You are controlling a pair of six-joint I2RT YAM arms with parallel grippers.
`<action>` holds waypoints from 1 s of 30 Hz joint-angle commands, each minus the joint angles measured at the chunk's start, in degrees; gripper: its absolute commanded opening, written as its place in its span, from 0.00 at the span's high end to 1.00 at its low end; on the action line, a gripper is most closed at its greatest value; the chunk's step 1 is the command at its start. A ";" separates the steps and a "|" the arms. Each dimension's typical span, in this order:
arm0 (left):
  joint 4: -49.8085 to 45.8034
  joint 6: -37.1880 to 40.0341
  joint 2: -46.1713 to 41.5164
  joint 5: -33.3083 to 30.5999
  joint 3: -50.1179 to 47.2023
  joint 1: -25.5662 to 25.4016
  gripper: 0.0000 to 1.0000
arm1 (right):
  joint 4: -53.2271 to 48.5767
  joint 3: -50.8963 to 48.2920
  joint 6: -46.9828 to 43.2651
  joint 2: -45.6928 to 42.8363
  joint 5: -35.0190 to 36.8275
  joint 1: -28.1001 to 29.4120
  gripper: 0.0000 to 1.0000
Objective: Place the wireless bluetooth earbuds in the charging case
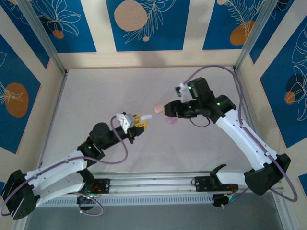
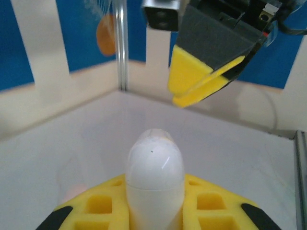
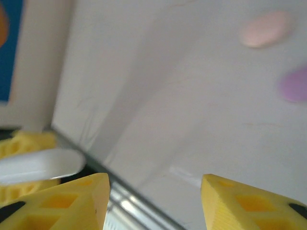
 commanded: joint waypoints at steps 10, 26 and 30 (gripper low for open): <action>-16.60 -25.96 33.11 2.49 14.83 1.48 0.84 | 7.59 -19.72 6.24 -2.89 11.91 -15.09 0.46; -24.30 -34.07 43.18 4.19 17.84 9.10 0.30 | 23.57 -25.74 -7.09 -2.47 24.34 -25.62 0.40; -36.22 -27.10 33.46 -8.78 19.19 10.81 0.15 | 37.69 -30.83 -17.12 0.00 29.27 -26.04 0.36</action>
